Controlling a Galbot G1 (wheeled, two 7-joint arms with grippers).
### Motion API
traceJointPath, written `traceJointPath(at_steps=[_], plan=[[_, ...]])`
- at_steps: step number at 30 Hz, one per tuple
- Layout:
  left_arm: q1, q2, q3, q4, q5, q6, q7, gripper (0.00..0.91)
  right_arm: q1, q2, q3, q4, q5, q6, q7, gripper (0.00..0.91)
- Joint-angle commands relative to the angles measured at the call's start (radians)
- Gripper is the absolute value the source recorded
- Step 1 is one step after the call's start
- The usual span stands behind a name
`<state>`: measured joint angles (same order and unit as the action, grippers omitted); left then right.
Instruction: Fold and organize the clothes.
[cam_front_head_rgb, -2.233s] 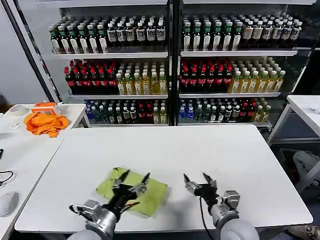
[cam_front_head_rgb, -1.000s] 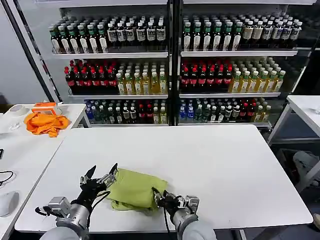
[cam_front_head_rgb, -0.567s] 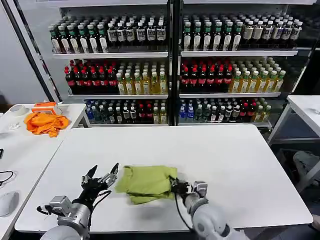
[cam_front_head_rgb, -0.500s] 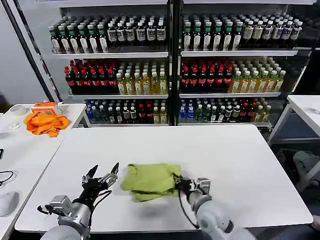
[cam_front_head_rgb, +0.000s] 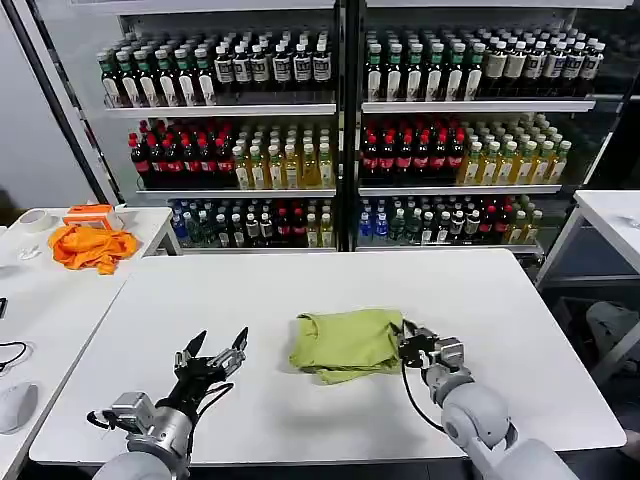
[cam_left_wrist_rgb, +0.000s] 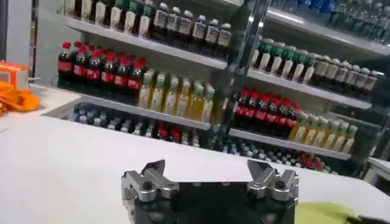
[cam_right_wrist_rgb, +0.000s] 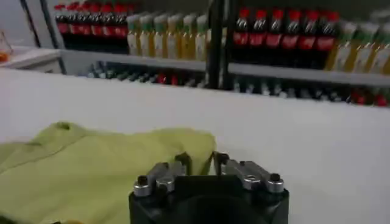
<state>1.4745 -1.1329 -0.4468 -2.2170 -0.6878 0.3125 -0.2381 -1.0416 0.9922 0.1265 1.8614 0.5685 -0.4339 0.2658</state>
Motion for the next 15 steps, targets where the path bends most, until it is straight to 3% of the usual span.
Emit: traceJointPath(at_steps=[1, 9, 15], plan=[[0.005, -0.017, 0.014, -0.017, 0.039, -0.001, 0.005, 0.907, -0.156, 0.001, 0.112, 0.076, -0.254, 0.291, 0.021, 0.907], [0.026, -0.072, 0.030, -0.031, 0.200, -0.020, 0.022, 0.907, -0.389, 0.086, 0.265, 0.208, -0.281, 0.336, -0.041, 0.907], [0.030, -0.072, 0.029, -0.018, 0.265, -0.049, 0.024, 0.907, -0.510, 0.140, 0.331, 0.277, -0.282, 0.337, -0.064, 0.907]])
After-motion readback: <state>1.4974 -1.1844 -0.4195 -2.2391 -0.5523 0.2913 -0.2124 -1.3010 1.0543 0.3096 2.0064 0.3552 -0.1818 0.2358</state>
